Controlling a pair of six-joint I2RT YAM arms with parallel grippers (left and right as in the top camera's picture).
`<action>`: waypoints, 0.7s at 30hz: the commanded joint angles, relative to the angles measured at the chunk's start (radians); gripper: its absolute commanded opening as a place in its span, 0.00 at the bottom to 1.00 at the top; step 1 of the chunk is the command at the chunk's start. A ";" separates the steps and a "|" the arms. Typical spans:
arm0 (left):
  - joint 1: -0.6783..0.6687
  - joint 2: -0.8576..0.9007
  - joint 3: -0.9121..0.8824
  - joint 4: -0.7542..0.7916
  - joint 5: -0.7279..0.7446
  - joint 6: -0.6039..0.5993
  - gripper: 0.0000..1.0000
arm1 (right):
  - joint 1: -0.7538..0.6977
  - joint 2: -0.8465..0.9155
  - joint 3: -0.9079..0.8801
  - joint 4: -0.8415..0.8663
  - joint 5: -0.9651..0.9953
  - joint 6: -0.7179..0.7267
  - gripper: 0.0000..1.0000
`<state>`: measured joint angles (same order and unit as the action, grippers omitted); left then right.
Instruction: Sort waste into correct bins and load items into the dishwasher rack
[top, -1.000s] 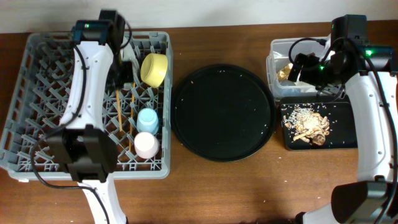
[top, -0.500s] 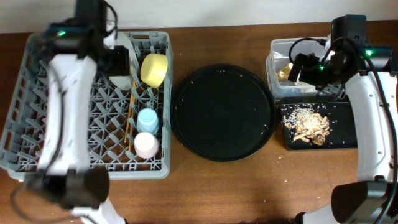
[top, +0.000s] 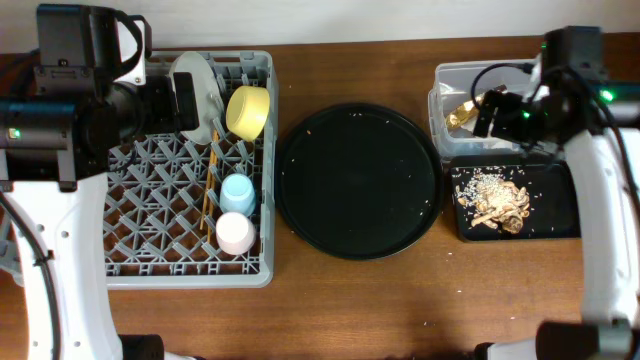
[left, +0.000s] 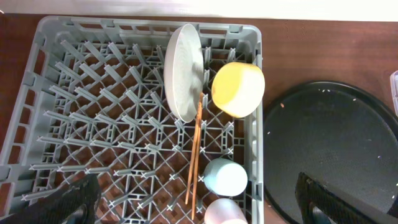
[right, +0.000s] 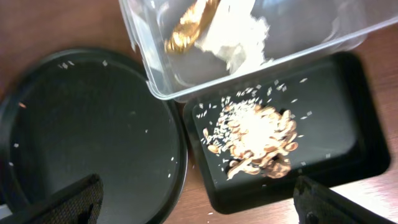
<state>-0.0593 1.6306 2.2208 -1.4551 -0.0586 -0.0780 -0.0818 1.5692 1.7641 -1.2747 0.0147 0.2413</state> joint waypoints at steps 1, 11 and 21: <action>0.003 0.003 0.002 -0.001 0.011 0.005 1.00 | 0.010 -0.188 -0.002 0.003 0.055 -0.028 0.99; 0.003 0.003 0.002 -0.001 0.011 0.005 1.00 | 0.076 -1.026 -1.204 1.051 0.032 -0.050 0.99; 0.003 0.003 0.002 -0.001 0.011 0.005 1.00 | 0.148 -1.512 -1.759 1.372 0.041 -0.050 0.99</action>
<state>-0.0593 1.6325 2.2196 -1.4570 -0.0551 -0.0780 0.0578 0.1112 0.0742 0.0582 0.0448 0.1986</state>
